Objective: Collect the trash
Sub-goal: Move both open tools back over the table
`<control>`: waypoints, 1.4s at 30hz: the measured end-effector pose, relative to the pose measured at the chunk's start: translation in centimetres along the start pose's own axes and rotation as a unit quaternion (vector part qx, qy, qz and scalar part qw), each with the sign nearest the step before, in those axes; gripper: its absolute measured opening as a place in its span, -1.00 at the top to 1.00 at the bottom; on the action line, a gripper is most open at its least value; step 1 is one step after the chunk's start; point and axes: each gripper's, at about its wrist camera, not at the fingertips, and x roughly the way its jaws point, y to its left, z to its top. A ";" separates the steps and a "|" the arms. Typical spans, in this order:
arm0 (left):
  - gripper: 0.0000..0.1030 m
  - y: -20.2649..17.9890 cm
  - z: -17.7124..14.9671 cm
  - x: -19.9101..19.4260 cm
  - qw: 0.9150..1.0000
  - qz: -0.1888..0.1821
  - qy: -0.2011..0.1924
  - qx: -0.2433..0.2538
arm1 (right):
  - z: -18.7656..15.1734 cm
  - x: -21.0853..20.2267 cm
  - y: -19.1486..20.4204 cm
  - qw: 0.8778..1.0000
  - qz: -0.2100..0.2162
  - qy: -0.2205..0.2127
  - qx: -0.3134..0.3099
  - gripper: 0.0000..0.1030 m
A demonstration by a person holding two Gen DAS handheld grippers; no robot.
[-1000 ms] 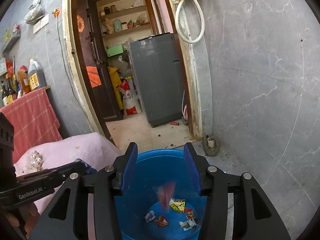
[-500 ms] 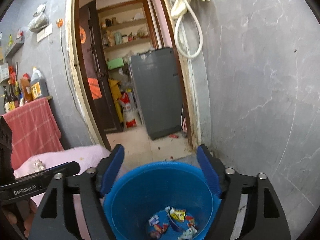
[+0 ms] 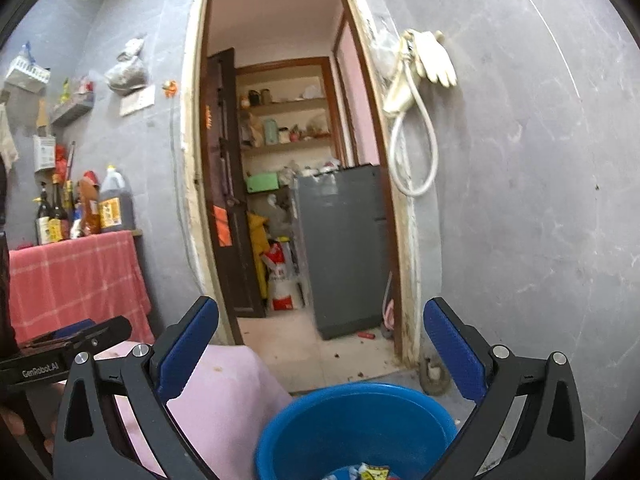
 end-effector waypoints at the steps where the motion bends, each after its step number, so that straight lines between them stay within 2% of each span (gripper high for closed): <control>1: -0.96 0.4 0.2 -0.5 1.000 0.004 -0.004 0.000 | 0.1 -0.2 0.5 1.000 0.003 -0.002 -0.003 -1.00; 13: -0.96 5.3 1.2 -6.8 0.997 0.065 -0.040 0.009 | 1.5 -1.0 6.8 0.998 0.051 -0.024 -0.029 -1.00; 26: -0.96 12.8 0.9 -9.5 0.989 0.140 -0.039 -0.003 | 0.4 1.3 12.0 0.992 0.124 -0.030 -0.011 -1.00; 34: -0.96 16.9 -1.0 -7.7 0.990 0.142 0.005 -0.024 | -2.3 4.8 14.5 0.989 0.140 0.016 -0.047 -1.00; 42: -0.94 19.5 -2.8 -3.6 0.988 0.126 0.085 -0.036 | -5.2 8.3 15.4 0.982 0.149 0.090 -0.071 -0.98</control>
